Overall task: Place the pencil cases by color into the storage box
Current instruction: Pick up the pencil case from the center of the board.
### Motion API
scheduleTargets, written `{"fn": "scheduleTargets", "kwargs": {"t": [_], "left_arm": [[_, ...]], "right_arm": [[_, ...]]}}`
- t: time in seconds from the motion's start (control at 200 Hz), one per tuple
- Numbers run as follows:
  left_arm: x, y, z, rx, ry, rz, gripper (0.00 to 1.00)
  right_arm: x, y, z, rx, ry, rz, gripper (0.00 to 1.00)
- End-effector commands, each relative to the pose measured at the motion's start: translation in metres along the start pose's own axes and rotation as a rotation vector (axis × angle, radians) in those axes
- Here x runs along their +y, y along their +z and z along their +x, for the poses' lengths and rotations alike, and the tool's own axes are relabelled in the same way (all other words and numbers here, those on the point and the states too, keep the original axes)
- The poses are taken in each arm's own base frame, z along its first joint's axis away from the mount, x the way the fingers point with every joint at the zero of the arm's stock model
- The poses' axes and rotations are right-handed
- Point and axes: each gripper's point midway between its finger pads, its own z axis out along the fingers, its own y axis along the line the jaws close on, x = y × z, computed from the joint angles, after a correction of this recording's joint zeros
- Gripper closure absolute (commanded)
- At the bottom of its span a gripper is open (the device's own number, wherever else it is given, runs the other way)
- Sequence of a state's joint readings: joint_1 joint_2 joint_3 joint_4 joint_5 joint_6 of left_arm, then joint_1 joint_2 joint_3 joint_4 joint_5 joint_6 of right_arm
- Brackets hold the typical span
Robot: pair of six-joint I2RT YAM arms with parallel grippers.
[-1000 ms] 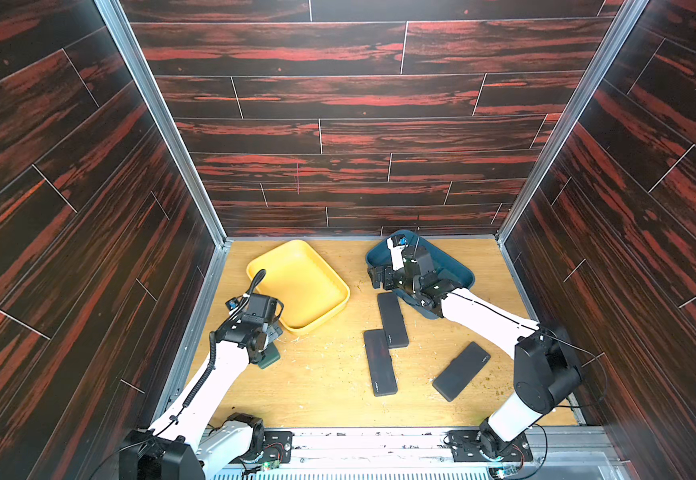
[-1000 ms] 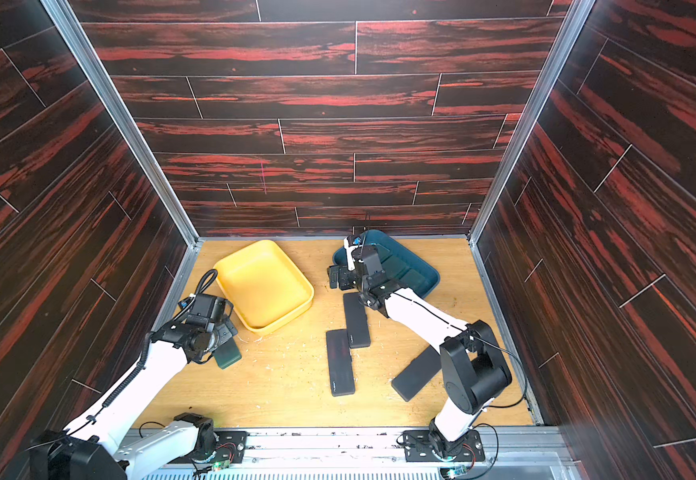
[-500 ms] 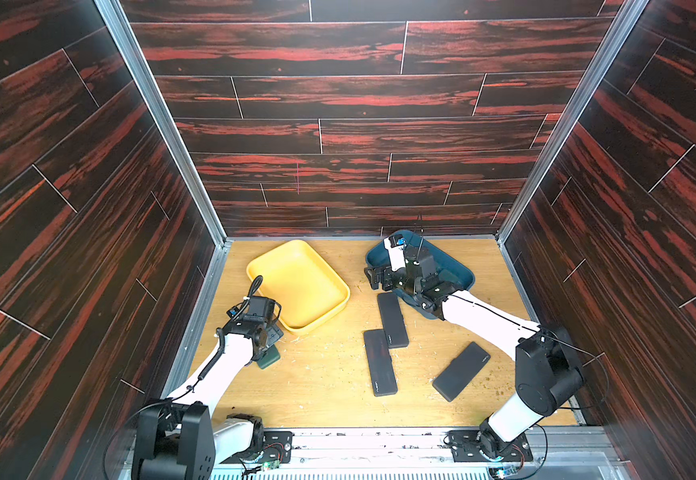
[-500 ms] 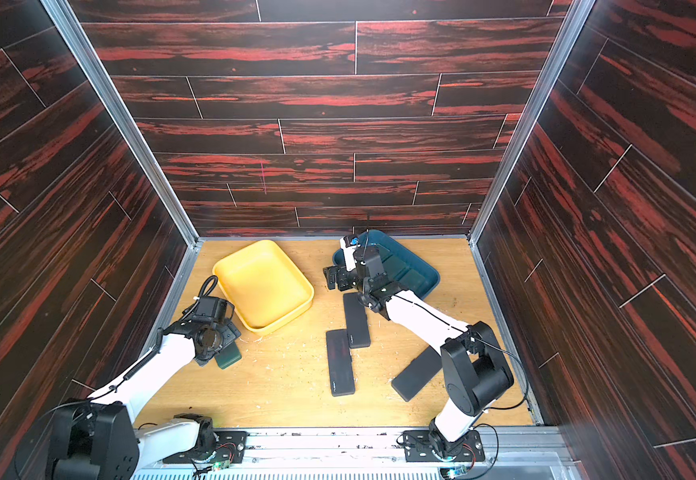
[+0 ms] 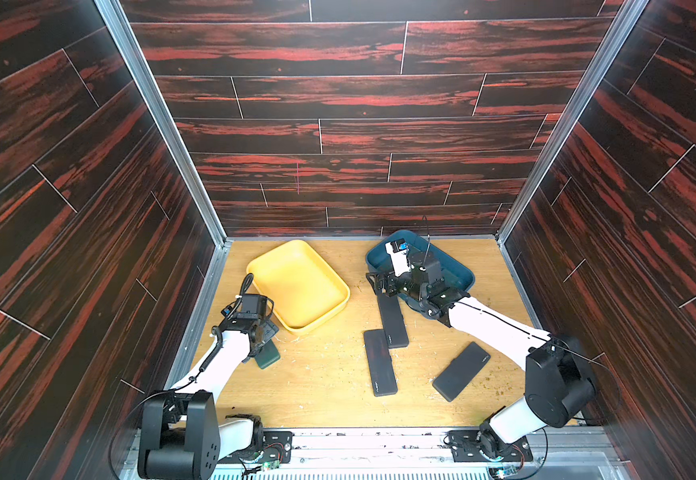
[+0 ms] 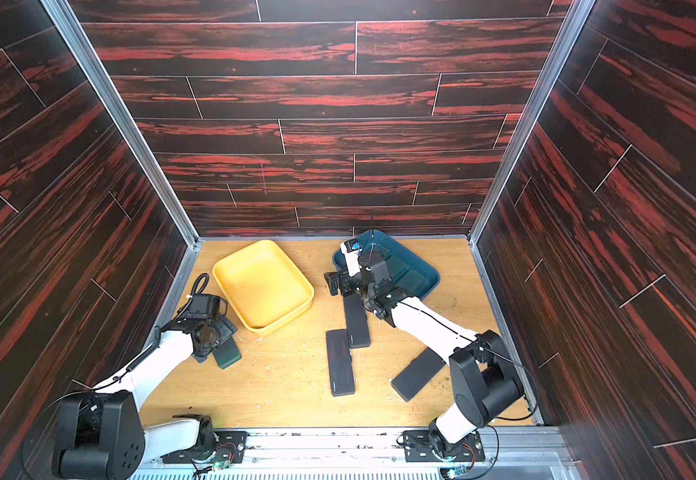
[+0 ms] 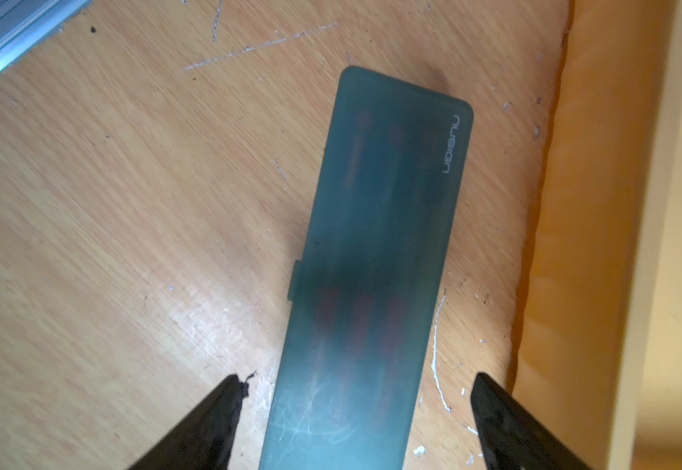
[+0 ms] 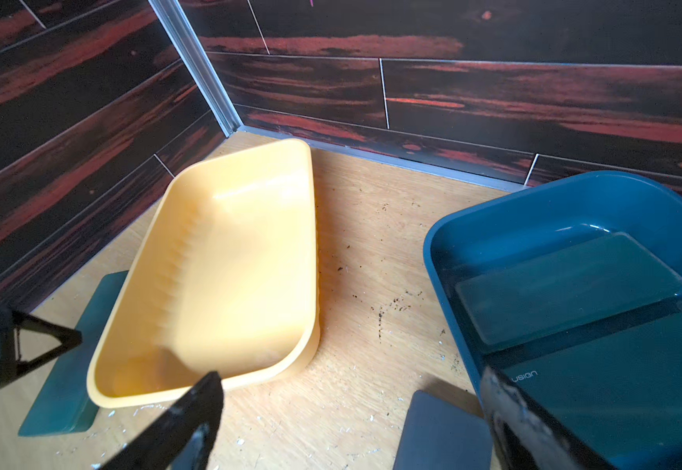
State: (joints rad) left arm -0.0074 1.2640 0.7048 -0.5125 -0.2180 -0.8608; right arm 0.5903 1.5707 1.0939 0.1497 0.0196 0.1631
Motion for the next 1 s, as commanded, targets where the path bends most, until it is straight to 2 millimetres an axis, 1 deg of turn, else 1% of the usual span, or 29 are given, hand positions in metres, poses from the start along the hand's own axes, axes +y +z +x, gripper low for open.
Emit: {"fn": "scheduleTargets", "kwargs": {"t": [0.0,0.281,0.441,0.681,0.992], "left_arm": [[0.000,0.003,-0.003,0.006,-0.008,0.001,0.11],[0.005,0.014,0.003,0.026,-0.014,-0.016,0.12],[0.002,0.020,0.006,0.041,-0.015,-0.006,0.12],[0.004,0.025,0.004,0.045,-0.025,-0.013,0.13],[0.007,0.038,0.002,0.065,-0.049,-0.009,0.14]], "right_arm": [[0.011,-0.015,-0.017,-0.071,-0.031,-0.044,0.01],[0.026,-0.024,-0.021,-0.112,-0.060,-0.109,0.01],[0.032,-0.028,-0.021,-0.121,-0.069,-0.125,0.01],[0.033,-0.030,-0.020,-0.123,-0.070,-0.123,0.01],[0.035,-0.030,-0.017,-0.117,-0.062,-0.134,0.01]]}}
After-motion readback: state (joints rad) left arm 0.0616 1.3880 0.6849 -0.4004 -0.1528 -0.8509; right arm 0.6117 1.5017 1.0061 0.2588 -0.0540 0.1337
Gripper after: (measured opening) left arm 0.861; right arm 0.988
